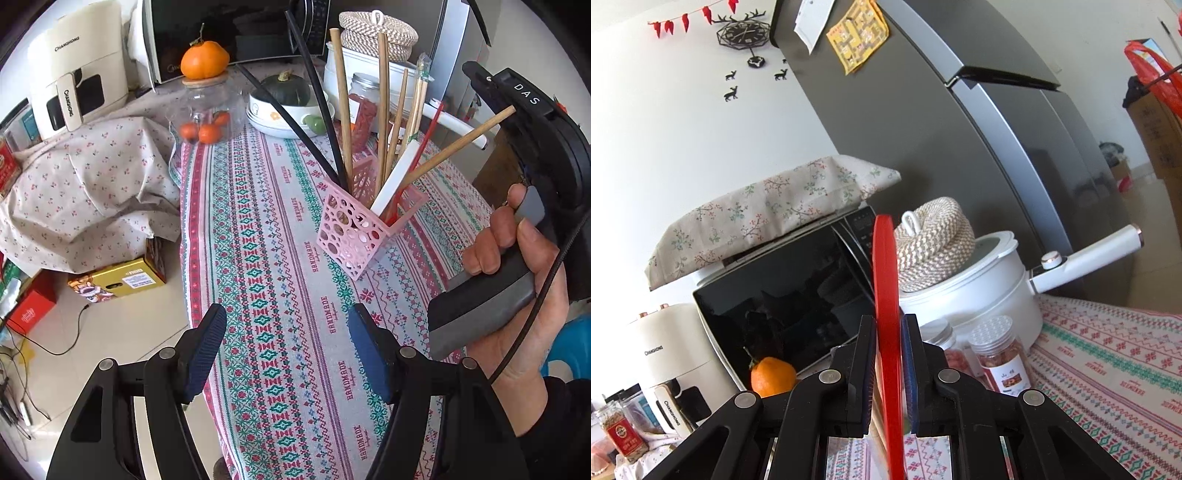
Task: Organize utensils
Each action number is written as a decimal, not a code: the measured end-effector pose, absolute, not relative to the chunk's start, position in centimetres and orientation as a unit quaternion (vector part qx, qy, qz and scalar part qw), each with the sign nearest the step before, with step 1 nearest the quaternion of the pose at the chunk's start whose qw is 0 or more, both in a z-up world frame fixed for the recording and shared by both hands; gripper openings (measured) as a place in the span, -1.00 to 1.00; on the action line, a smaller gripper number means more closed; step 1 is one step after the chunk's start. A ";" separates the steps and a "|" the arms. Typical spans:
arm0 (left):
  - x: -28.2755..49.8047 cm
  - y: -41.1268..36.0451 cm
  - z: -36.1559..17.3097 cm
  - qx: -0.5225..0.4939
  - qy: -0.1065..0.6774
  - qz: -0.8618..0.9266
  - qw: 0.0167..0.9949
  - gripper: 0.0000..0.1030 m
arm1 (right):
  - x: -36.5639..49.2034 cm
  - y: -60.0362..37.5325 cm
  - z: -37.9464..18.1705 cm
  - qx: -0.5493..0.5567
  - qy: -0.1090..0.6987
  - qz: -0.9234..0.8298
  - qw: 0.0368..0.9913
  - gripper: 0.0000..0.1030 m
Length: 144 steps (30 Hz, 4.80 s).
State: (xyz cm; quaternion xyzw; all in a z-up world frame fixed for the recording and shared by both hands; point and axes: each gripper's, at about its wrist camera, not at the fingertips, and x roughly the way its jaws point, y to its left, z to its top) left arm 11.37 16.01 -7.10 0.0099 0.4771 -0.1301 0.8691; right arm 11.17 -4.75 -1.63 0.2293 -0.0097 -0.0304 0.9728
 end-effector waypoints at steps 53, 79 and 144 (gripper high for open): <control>0.2 9.0 0.8 0.008 0.355 -0.053 0.933 1.00 | -1.2 -11.5 4.2 -0.008 0.306 -0.013 0.952 0.99; 0.2 8.5 0.5 0.009 0.362 -0.063 0.930 1.00 | -0.7 -10.7 3.2 -0.013 0.324 -0.011 0.946 0.99; -0.9 7.7 0.9 0.010 0.360 -0.065 0.930 1.00 | -0.9 -10.4 2.9 -0.007 0.331 -0.009 0.943 0.99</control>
